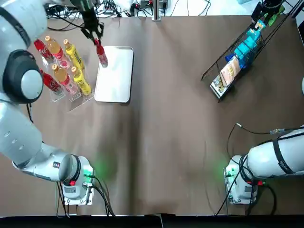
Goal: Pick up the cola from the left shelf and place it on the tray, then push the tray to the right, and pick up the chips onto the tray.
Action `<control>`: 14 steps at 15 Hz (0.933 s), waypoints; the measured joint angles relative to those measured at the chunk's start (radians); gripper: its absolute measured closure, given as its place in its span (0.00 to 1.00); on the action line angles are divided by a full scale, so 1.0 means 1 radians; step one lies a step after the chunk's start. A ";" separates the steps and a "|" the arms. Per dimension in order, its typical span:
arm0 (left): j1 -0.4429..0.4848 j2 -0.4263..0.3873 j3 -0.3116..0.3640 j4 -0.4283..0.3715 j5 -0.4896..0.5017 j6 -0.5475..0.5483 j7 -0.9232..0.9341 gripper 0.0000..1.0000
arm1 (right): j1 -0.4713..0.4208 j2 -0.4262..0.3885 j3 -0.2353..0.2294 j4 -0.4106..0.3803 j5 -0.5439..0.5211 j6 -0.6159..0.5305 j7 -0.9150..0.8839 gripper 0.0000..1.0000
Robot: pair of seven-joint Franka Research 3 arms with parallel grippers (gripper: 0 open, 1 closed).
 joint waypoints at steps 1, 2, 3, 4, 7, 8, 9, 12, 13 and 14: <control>-0.009 0.028 -0.001 0.001 -0.001 0.018 -0.007 0.68 | 0.007 0.000 0.000 0.000 -0.004 -0.003 -0.002 0.00; -0.013 0.056 -0.001 0.001 -0.001 0.033 -0.010 0.68 | 0.009 0.000 0.000 0.000 -0.006 -0.007 -0.004 0.01; -0.017 0.082 -0.001 0.001 -0.002 0.054 -0.013 0.68 | 0.010 0.000 0.000 0.000 -0.006 -0.009 -0.007 0.01; -0.019 0.104 -0.003 0.001 -0.003 0.080 -0.014 0.68 | 0.010 0.001 0.000 0.000 -0.006 -0.010 -0.008 0.03; -0.020 0.153 -0.012 0.004 -0.010 0.132 -0.015 0.68 | 0.012 0.010 0.000 0.000 -0.006 -0.015 -0.011 0.09; -0.022 0.157 -0.016 0.016 -0.012 0.132 -0.016 0.59 | 0.012 0.013 0.000 0.000 -0.006 -0.018 -0.011 0.18; -0.023 0.157 -0.017 0.022 -0.012 0.132 -0.017 0.51 | 0.012 0.015 -0.001 0.001 -0.006 -0.016 -0.011 0.28; -0.017 0.121 -0.012 0.055 -0.011 0.132 -0.017 0.24 | 0.011 0.015 -0.002 0.004 -0.006 -0.017 -0.011 0.46; -0.012 0.085 -0.005 0.068 -0.010 0.126 -0.015 0.15 | 0.011 0.015 -0.002 0.005 -0.006 -0.017 -0.011 0.52; -0.008 0.037 0.011 0.076 -0.002 0.105 -0.009 0.06 | 0.011 0.015 -0.002 0.007 -0.006 -0.018 -0.011 0.60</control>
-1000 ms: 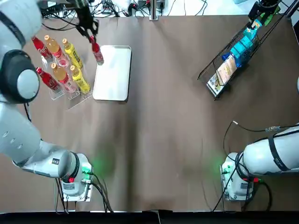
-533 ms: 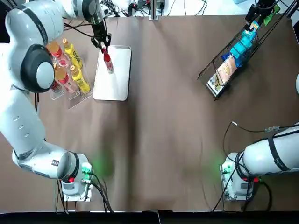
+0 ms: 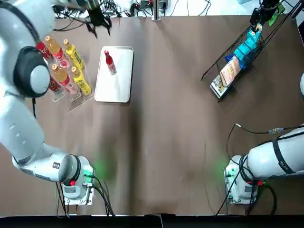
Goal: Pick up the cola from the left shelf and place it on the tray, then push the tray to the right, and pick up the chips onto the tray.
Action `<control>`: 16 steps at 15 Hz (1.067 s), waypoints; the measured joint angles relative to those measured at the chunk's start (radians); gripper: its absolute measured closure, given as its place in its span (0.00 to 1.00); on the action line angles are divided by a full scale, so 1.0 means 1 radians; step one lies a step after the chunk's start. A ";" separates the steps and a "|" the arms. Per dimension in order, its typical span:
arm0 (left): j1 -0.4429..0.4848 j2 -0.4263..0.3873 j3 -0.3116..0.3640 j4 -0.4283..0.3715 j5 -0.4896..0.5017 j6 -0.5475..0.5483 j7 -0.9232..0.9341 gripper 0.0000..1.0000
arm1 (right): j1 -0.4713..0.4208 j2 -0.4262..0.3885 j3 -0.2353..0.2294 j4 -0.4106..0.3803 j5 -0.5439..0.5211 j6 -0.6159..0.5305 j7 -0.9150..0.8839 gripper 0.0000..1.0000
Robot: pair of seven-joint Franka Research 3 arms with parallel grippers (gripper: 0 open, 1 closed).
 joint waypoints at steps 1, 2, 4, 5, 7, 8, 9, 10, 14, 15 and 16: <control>0.004 -0.055 0.018 0.004 0.013 -0.032 0.011 0.00 | 0.000 0.000 0.000 0.002 0.000 -0.002 0.000 0.66; 0.009 -0.111 0.030 0.005 0.032 -0.075 0.035 0.00 | 0.000 0.000 0.000 0.003 0.000 -0.004 0.000 0.68; 0.022 -0.214 0.037 0.004 0.058 -0.172 0.103 0.00 | 0.000 0.000 0.000 0.004 0.000 -0.005 0.000 0.69; 0.027 -0.252 0.037 0.005 0.062 -0.214 0.141 0.00 | 0.000 0.000 0.000 0.005 0.000 -0.008 0.000 0.70; 0.032 -0.301 0.037 0.013 0.065 -0.304 0.212 0.00 | 0.000 0.000 0.000 0.009 0.000 -0.022 0.000 0.71; 0.032 -0.312 0.037 0.022 0.065 -0.336 0.248 0.00 | 0.000 0.000 0.000 0.012 0.000 -0.029 0.000 0.72; 0.034 -0.318 0.037 0.032 0.066 -0.357 0.278 0.00 | 0.000 0.000 0.000 0.015 0.000 -0.036 0.000 0.72; 0.041 -0.321 0.036 0.039 0.066 -0.368 0.298 0.00 | 0.001 0.001 0.000 0.019 0.000 -0.049 0.000 0.72; 0.080 -0.311 0.034 0.033 0.066 -0.379 0.322 0.00 | 0.001 0.001 0.000 0.037 0.001 -0.086 0.000 0.72; 0.081 -0.295 0.034 0.016 0.066 -0.373 0.321 0.00 | 0.001 0.001 0.000 0.048 0.001 -0.094 0.000 0.72; 0.081 -0.266 0.034 -0.007 0.066 -0.336 0.319 0.00 | 0.002 0.001 0.001 0.064 0.001 -0.108 0.000 0.72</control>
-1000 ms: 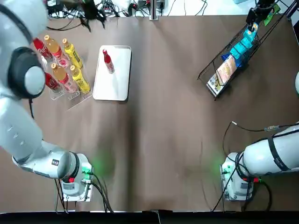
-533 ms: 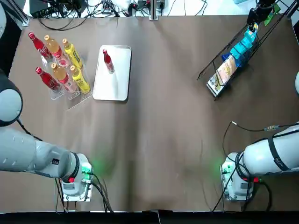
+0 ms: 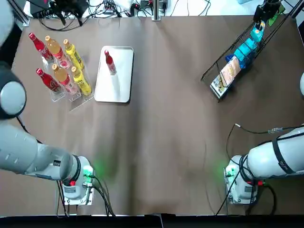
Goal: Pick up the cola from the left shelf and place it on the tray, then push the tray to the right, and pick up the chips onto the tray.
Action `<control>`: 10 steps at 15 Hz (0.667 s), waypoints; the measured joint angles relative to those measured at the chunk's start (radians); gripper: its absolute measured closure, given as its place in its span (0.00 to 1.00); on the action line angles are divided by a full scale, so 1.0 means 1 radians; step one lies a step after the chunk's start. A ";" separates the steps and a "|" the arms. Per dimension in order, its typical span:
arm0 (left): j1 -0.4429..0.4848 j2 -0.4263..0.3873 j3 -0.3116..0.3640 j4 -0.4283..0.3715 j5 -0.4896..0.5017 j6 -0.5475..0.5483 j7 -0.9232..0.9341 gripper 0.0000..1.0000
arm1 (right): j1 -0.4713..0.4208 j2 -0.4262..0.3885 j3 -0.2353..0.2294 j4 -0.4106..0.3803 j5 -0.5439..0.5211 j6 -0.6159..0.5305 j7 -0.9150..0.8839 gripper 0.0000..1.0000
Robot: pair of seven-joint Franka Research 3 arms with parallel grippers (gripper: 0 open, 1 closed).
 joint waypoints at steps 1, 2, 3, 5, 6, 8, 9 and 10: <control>0.000 0.039 0.000 -0.026 0.000 0.060 -0.006 0.00 | 0.001 0.000 0.000 0.018 0.000 -0.020 0.000 0.72; 0.000 0.086 0.000 -0.052 0.000 0.124 -0.011 0.00 | 0.003 0.000 0.000 0.038 0.000 -0.041 0.000 0.72; 0.000 0.136 0.000 -0.075 0.000 0.191 -0.017 0.00 | 0.003 0.000 0.000 0.059 0.002 -0.058 0.000 0.72; 0.000 0.283 -0.001 -0.115 0.000 0.342 -0.048 0.00 | 0.010 -0.002 0.003 0.106 0.010 -0.083 0.012 0.72; 0.000 0.328 0.000 -0.121 0.000 0.378 -0.053 0.00 | 0.021 -0.003 0.004 0.113 0.012 -0.084 0.041 0.72; 0.000 0.412 0.000 -0.126 0.000 0.445 -0.057 0.01 | 0.062 -0.008 0.006 0.118 0.016 -0.086 0.140 0.72; 0.001 0.450 0.000 -0.127 0.000 0.479 -0.057 0.01 | 0.090 -0.009 0.008 0.119 0.016 -0.086 0.193 0.72; 0.001 0.483 0.000 -0.128 0.000 0.506 -0.058 0.04 | 0.120 -0.009 0.010 0.119 0.016 -0.086 0.242 0.72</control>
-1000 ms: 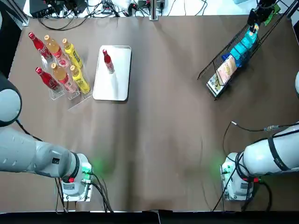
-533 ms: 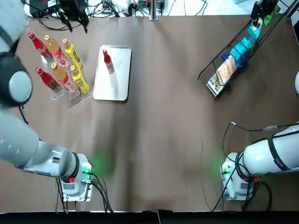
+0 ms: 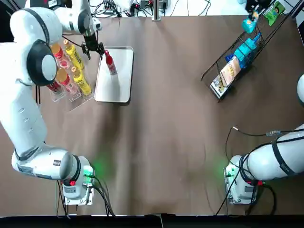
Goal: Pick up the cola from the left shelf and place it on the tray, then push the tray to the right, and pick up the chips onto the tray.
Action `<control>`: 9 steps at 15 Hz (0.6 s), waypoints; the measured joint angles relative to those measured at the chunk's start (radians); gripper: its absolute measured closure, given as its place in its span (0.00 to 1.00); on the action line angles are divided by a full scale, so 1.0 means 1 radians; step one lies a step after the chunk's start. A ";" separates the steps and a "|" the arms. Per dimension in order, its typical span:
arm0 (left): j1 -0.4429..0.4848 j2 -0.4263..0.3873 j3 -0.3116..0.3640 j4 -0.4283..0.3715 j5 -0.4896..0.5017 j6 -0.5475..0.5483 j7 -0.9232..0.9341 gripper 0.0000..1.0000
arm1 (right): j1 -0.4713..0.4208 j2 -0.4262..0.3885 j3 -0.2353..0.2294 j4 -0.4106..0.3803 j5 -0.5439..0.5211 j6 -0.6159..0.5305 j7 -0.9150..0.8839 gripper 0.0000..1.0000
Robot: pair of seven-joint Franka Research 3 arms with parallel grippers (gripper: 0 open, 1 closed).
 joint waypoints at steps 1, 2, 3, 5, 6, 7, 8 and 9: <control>0.001 0.029 0.000 -0.003 0.000 0.023 0.000 0.10 | 0.030 0.000 0.002 0.000 0.000 0.000 0.044 0.72; 0.002 0.050 0.000 -0.010 0.000 0.042 0.001 0.11 | 0.058 0.000 0.003 0.000 0.000 0.002 0.091 0.72; 0.003 0.064 0.000 -0.021 0.000 0.063 0.001 0.13 | 0.084 0.000 0.004 0.000 0.003 0.004 0.143 0.72; 0.006 0.079 0.001 -0.039 0.000 0.088 0.001 0.31 | 0.126 0.000 0.005 0.000 0.017 0.008 0.233 0.72; 0.008 0.082 0.001 -0.042 0.000 0.091 0.001 0.41 | 0.142 0.000 0.005 0.000 0.027 0.014 0.257 0.73; 0.009 0.083 0.001 -0.045 0.000 0.092 0.002 0.51 | 0.157 0.001 0.005 0.000 0.036 0.030 0.281 0.73; 0.010 0.084 0.001 -0.047 0.000 0.092 0.001 0.53 | 0.172 0.002 0.004 0.000 0.044 0.053 0.317 0.73; 0.011 0.084 0.001 -0.049 0.000 0.092 0.002 0.55 | 0.186 0.004 0.005 0.000 0.047 0.077 0.357 0.73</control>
